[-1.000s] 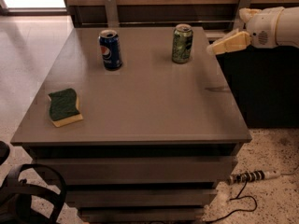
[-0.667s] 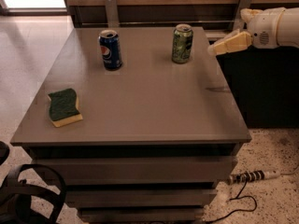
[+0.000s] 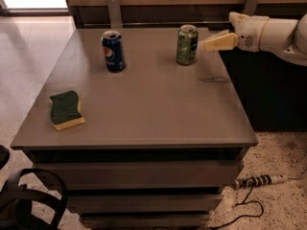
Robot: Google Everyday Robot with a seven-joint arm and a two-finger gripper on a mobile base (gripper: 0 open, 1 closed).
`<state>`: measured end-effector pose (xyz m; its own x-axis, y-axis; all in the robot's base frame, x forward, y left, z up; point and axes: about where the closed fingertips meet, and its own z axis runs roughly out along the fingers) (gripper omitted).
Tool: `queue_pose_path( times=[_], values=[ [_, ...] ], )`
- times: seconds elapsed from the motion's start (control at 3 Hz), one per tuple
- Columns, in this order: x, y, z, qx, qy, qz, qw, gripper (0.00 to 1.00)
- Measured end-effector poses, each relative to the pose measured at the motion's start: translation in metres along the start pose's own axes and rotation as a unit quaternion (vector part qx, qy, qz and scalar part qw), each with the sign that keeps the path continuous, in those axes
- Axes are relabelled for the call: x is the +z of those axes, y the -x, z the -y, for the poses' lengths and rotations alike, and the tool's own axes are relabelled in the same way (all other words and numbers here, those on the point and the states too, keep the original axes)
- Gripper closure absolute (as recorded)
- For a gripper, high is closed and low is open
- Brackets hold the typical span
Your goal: Move green can near sponge
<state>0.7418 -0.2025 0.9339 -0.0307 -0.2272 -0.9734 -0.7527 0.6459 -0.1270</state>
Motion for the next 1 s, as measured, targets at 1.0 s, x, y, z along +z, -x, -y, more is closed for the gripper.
queue_pose_path(
  times=[1.0],
  values=[
    [0.052,-0.011,0.009,0.029,0.026,0.067,0.9970,0.00]
  ],
)
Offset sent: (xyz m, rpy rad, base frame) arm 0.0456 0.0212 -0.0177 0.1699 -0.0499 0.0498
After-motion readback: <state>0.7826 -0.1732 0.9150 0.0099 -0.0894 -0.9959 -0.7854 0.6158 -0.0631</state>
